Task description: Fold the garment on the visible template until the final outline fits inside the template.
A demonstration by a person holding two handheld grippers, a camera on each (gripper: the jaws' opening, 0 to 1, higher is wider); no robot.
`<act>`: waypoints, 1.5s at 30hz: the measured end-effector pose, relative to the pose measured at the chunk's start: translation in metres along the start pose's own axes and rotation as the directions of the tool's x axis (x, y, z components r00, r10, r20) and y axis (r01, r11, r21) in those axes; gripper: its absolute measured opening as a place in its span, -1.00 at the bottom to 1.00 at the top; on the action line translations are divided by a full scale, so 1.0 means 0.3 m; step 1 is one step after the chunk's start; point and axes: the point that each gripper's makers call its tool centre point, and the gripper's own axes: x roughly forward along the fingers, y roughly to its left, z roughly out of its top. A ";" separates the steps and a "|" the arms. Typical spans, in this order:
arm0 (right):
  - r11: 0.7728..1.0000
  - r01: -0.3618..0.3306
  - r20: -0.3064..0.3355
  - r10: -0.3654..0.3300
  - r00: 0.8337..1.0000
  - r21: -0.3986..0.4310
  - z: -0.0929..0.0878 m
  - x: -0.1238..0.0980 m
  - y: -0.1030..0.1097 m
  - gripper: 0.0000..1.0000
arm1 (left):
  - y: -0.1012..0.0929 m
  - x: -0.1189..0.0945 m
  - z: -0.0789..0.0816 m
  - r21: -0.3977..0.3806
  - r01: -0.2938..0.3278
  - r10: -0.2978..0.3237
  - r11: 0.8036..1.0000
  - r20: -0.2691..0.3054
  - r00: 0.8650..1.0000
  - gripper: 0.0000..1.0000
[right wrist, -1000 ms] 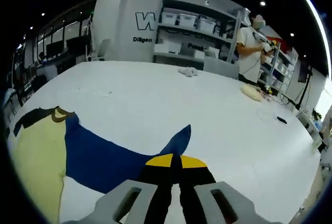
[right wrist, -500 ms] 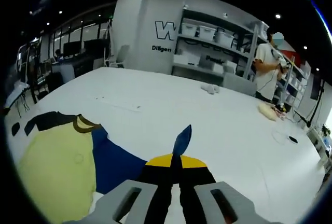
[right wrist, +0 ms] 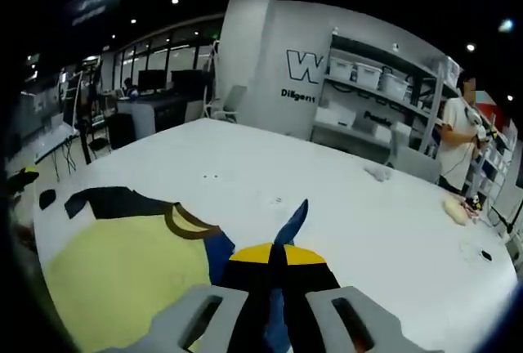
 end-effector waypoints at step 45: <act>0.895 -0.386 -0.115 0.369 0.922 -0.225 -0.017 0.238 0.768 -1.00 | -0.004 0.005 -0.023 0.008 0.012 -0.012 1.000 -0.030 0.999 0.53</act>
